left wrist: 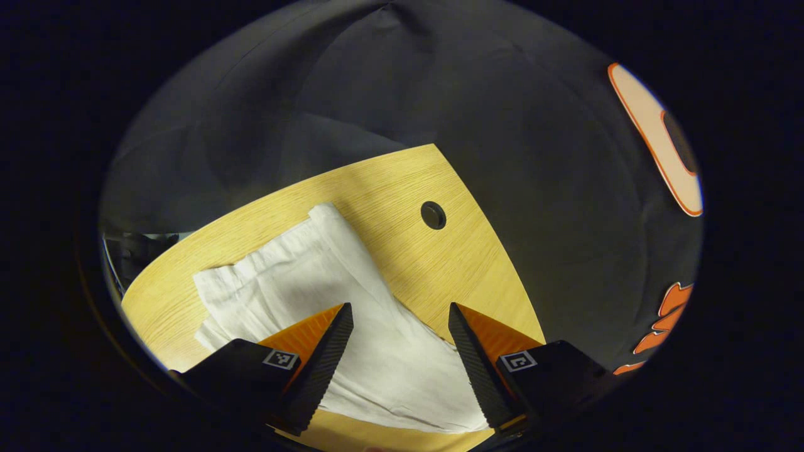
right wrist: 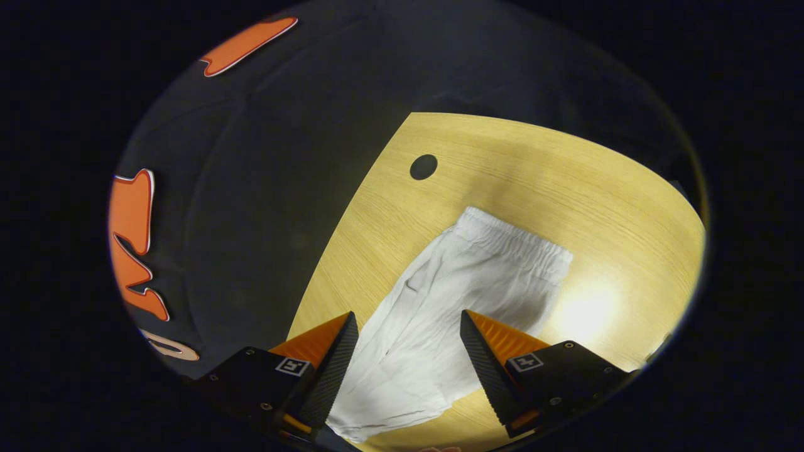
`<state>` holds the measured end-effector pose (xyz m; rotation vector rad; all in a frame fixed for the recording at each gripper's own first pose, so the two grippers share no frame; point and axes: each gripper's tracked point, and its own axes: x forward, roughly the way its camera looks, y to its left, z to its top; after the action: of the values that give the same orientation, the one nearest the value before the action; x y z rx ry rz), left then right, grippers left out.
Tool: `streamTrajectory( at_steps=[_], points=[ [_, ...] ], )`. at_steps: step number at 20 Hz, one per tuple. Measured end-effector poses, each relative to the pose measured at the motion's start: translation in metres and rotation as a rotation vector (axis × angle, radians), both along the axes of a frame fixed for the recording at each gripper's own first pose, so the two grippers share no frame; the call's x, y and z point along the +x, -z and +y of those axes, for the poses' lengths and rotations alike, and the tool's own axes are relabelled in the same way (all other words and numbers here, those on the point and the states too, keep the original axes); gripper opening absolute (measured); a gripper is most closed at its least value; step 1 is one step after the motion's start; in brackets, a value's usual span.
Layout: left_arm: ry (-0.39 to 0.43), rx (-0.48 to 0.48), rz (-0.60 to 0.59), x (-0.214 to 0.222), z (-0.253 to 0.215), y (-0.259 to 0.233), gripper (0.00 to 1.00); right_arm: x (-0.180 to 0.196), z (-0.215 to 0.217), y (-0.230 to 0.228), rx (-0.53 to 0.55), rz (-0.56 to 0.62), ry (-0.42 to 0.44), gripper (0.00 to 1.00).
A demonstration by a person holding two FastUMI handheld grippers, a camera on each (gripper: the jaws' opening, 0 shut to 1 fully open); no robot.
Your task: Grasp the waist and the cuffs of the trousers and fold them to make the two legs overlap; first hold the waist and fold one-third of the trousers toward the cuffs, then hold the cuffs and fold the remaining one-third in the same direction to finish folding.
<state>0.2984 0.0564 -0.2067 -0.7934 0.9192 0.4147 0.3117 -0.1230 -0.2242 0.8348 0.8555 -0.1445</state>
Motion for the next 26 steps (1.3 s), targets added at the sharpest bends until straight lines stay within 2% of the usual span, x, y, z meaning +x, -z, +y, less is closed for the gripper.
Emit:
streamTrajectory(
  at_steps=[3,7,12,16,20,23,24,26],
  points=[
    [0.035,0.092,-0.032,-0.012,0.008,-0.024,1.0,-0.015,-0.024,0.004,-0.006,0.009,0.038,0.98],
    [0.085,0.154,-0.078,-0.019,0.005,-0.042,1.0,-0.031,-0.06,0.022,-0.043,0.039,0.078,0.98],
    [0.18,0.322,-0.101,-0.033,0.0,-0.048,1.0,-0.025,-0.093,0.054,-0.059,0.098,0.136,0.99],
    [0.219,0.403,-0.128,-0.024,0.0,-0.037,1.0,-0.01,-0.1,0.07,-0.036,0.133,0.161,0.99],
    [0.231,0.452,-0.123,-0.025,-0.004,-0.033,1.0,-0.009,-0.095,0.092,-0.043,0.19,0.142,0.98],
    [0.209,0.454,-0.11,-0.025,-0.004,-0.035,1.0,-0.005,-0.093,0.101,-0.043,0.207,0.138,0.89],
    [0.204,0.454,-0.111,-0.025,-0.003,-0.036,1.0,-0.003,-0.092,0.103,-0.048,0.203,0.131,0.78],
    [0.198,0.463,-0.11,-0.023,-0.002,-0.036,1.0,-0.001,-0.094,0.106,-0.058,0.193,0.133,0.64]
  ],
)
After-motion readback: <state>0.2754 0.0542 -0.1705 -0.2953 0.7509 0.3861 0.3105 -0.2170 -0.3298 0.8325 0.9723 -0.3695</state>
